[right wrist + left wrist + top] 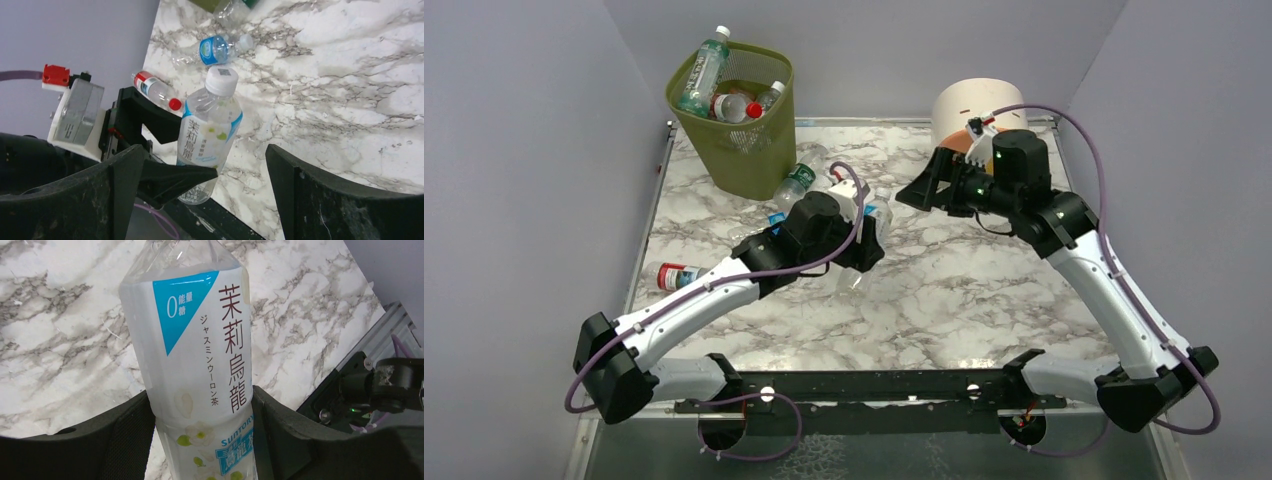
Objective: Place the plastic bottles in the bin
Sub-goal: Pick up the plastic bottle at the center of the board, then place the plastic bottle in the trash bin.
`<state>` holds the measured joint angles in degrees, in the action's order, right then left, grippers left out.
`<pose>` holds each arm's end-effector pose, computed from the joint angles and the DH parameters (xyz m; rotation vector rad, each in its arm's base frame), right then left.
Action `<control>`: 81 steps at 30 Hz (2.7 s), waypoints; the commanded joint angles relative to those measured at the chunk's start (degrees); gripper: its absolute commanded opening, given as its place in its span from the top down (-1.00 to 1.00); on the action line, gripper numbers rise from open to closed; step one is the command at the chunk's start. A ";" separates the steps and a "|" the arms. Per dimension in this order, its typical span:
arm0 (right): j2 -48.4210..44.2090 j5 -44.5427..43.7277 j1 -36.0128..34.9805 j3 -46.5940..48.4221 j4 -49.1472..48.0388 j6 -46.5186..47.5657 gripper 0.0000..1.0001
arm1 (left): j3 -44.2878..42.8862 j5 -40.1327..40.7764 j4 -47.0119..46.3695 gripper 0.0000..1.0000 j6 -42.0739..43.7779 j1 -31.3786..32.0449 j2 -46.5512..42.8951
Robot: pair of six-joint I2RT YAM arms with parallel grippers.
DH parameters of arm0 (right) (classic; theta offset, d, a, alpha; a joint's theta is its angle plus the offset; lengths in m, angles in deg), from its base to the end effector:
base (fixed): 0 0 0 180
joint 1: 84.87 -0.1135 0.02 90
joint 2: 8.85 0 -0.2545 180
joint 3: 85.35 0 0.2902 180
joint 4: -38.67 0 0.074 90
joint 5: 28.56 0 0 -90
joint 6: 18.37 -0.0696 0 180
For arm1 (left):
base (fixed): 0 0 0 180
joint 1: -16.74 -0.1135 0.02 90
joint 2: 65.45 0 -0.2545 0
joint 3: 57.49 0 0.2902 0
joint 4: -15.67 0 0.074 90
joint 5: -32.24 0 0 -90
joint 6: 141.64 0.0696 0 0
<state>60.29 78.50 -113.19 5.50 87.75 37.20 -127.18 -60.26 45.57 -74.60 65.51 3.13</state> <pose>0.2754 0.1716 0.3941 -0.0819 2.1722 0.9629 0.2238 -0.2600 0.2869 0.5132 2.1141 -0.7923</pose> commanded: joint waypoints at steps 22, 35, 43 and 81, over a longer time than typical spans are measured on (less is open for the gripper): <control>-10.34 -1.77 0.19 -11.01 1.08 0.70 -0.90 | -58.04 -14.78 7.42 -0.02 11.62 -29.02 28.00; -11.67 2.98 0.21 -17.04 -1.60 -0.54 -0.90 | -65.86 -12.45 -11.23 -0.01 6.40 -42.17 36.88; -8.96 5.00 0.26 -17.83 -2.80 0.43 -0.90 | -65.27 -9.46 -23.25 0.03 3.49 -46.42 42.16; -5.76 9.21 0.32 -19.04 -6.07 0.25 -0.90 | -49.99 -13.40 -25.55 -0.43 12.59 -46.92 46.31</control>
<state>55.22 85.67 -113.15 -14.04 83.20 37.72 -178.21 -71.02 14.89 -65.13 19.00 53.12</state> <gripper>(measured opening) 0.949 0.667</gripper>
